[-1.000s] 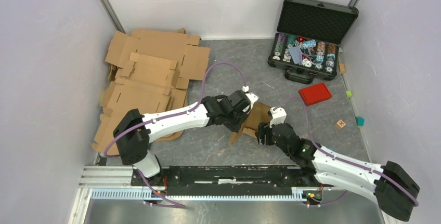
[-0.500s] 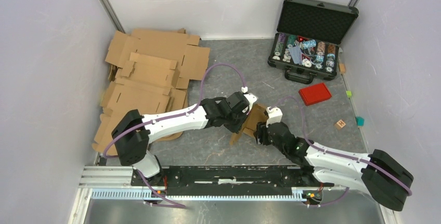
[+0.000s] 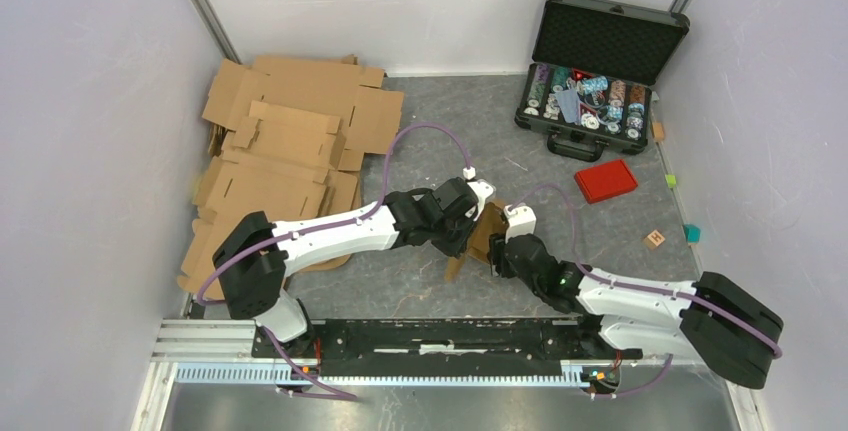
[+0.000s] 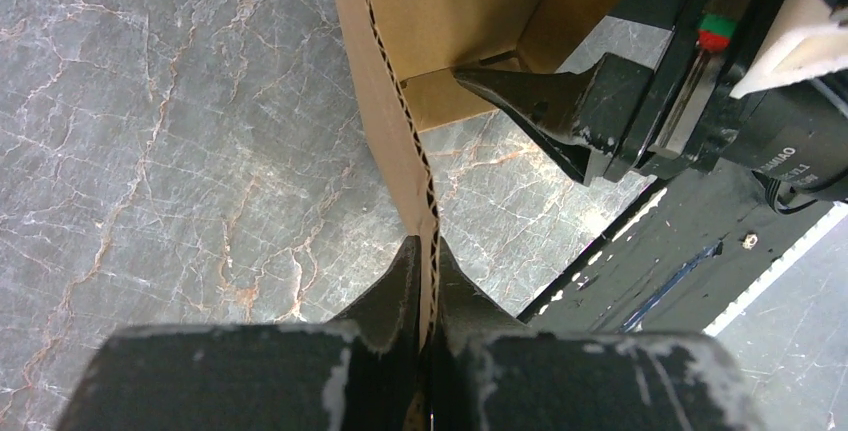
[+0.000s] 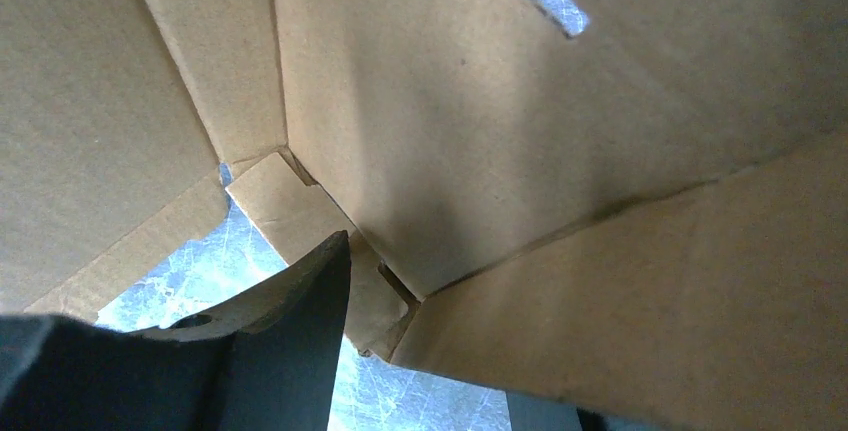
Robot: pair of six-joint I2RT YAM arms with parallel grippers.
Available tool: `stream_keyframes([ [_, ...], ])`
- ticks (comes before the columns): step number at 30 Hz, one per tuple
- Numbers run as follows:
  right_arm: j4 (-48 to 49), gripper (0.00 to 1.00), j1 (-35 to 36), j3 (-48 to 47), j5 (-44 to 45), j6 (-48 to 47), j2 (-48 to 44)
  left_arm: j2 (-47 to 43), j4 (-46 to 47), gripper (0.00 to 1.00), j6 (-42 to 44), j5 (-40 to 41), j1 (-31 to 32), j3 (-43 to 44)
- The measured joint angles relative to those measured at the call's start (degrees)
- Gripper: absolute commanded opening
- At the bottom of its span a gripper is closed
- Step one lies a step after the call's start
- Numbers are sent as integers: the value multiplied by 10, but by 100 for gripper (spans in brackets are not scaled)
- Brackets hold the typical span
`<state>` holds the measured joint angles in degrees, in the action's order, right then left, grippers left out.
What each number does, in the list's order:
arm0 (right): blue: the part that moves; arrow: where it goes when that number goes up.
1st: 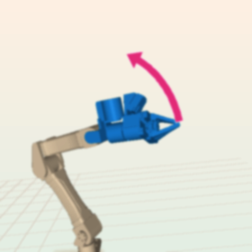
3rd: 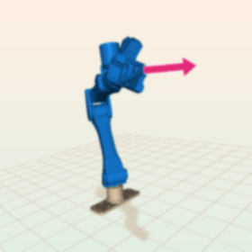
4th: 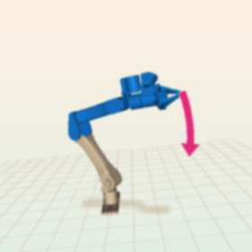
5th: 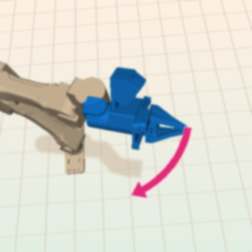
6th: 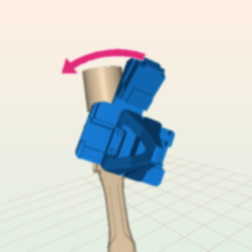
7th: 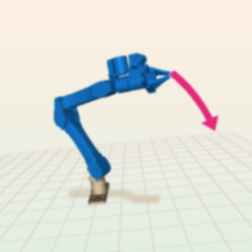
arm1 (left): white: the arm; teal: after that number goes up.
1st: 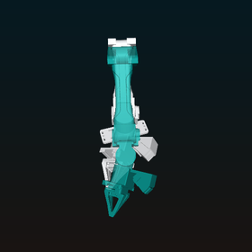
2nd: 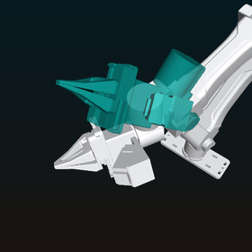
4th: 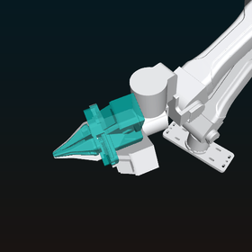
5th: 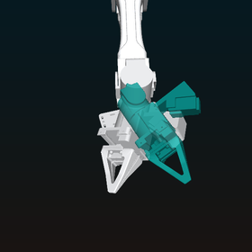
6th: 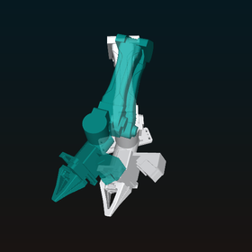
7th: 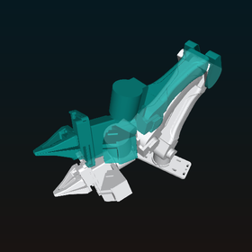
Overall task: Fold the paper box
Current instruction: Fold the paper box at the center of the board.
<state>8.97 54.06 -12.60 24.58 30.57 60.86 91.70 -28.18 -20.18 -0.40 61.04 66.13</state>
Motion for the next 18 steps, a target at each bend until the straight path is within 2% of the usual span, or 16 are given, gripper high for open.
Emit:
stream_keyframes([
  [9, -26, 57, 19, -18, 30, -10, 8, -2, 0, 14, -2, 0, 0, -2],
  [18, -32, 57, 21, -19, 29, -9, -17, -7, 0, 14, -2, 3, 0, -7],
])
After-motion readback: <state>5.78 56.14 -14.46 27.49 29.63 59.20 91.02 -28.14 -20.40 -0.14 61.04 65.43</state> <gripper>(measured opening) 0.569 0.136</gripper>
